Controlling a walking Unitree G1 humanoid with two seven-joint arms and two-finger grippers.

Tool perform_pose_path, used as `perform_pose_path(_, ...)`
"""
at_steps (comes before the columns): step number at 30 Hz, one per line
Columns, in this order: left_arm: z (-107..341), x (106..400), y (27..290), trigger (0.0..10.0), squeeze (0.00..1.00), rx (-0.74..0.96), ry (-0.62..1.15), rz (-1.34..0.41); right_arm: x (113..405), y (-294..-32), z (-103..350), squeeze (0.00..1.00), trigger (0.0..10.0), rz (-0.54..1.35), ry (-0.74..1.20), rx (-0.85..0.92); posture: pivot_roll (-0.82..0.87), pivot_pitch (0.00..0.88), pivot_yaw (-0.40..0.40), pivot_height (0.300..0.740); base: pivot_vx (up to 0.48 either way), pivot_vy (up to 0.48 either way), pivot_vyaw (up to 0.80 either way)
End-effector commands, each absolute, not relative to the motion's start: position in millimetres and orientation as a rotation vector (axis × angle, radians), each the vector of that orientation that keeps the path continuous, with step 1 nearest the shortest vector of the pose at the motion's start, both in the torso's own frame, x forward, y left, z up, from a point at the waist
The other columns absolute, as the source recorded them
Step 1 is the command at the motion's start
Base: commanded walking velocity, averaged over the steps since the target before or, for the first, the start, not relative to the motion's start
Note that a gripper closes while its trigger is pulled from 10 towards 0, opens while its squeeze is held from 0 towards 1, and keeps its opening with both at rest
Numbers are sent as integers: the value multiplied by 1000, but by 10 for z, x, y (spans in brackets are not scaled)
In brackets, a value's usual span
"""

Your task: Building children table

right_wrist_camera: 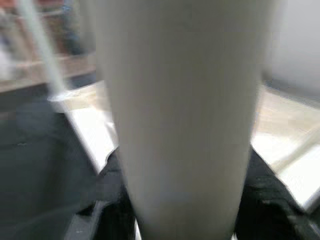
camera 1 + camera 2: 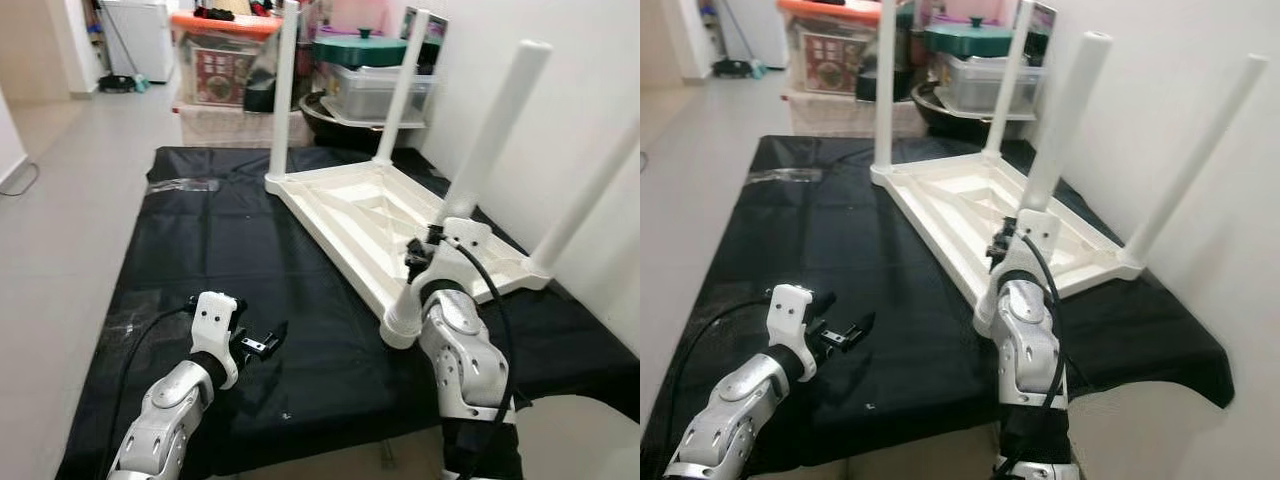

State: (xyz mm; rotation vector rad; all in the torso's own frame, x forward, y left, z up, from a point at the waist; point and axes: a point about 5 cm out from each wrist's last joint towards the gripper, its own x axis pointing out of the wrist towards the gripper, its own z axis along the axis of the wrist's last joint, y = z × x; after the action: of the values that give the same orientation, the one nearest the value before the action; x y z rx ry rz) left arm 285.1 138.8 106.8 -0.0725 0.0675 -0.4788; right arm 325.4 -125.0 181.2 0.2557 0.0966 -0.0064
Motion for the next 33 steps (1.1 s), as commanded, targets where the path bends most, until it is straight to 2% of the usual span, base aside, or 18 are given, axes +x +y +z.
perform_pose_path(1,1074,2869,1343,10000,0,-62,70,-499,3305,-1184,1842,1000,10000,171,122,354,53,0,-81,740,0,0,0)
perform_pose_path(2,1068,2868,1340,10000,0,-63,70,-501,3348,-1245,1927,404,10000,270,95,394,48,0,-82,740,0,0,0)
perform_pose_path(3,1068,2868,1340,10000,0,-63,70,-501,3348,-1245,1927,404,10000,270,95,394,48,0,-82,740,0,0,0)
perform_pose_path(4,1058,2864,1340,10000,0,-62,72,-502,3359,-1286,1985,0,10000,335,83,428,48,0,-83,740,0,0,0)
perform_pose_path(6,1054,2866,1340,10000,0,-61,73,-501,3364,-1336,2054,0,10000,405,58,443,53,0,-87,740,0,0,0)
perform_pose_path(7,1070,2870,1342,10000,0,-68,68,-499,3335,-1383,2159,0,10000,582,-11,399,55,0,-86,740,0,0,0)
perform_pose_path(10,1065,2872,1339,10000,0,-67,69,-498,3365,-1409,2107,0,10000,672,8,355,58,0,-86,740,0,0,0)
perform_pose_path(14,1051,2885,1340,10000,0,-61,71,-499,3335,-1244,1977,0,10000,885,43,340,65,0,-94,740,0,0,0)
perform_pose_path(15,1063,2891,1337,10000,0,-60,68,-498,3274,-1164,1942,0,5451,981,51,328,71,0,-100,740,0,0,0)
perform_pose_path(18,1073,2894,1335,10000,0,-59,65,-498,3230,-1118,1920,0,5451,1038,58,320,71,0,-100,740,0,0,0)
perform_pose_path(19,1087,2886,1336,10000,0,-63,60,-496,3156,-1051,1888,0,0,1111,63,298,83,0,-105,740,0,0,0)
perform_pose_path(23,1055,2862,1349,10000,0,-60,67,-490,3097,-976,1788,0,0,1171,99,262,87,0,-111,740,0,0,0)
perform_pose_path(24,1059,2853,1354,10000,0,-62,66,-489,3205,-971,1697,0,0,1049,150,226,91,0,-110,740,0,0,0)
perform_pose_path(25,1062,2851,1362,10000,0,-60,66,-488,3415,-1045,1548,0,0,746,245,174,89,0,-108,740,0,0,0)
perform_pose_path(26,1062,2851,1362,10000,0,-60,66,-488,3415,-1045,1548,0,0,746,245,174,89,0,-108,740,0,0,0)
perform_pose_path(27,1057,2852,1372,10000,0,-59,67,-487,3587,-1278,1391,0,0,327,326,173,89,0,-108,740,0,0,0)
perform_pose_path(29,1050,2851,1389,10000,0,-57,68,-485,3572,-1564,1154,0,0,-138,451,185,80,0,-105,740,0,0,0)
perform_pose_path(33,1054,2860,1389,10000,0,-57,68,-484,3412,-1626,1074,0,0,-237,473,188,77,0,-98,740,0,0,0)
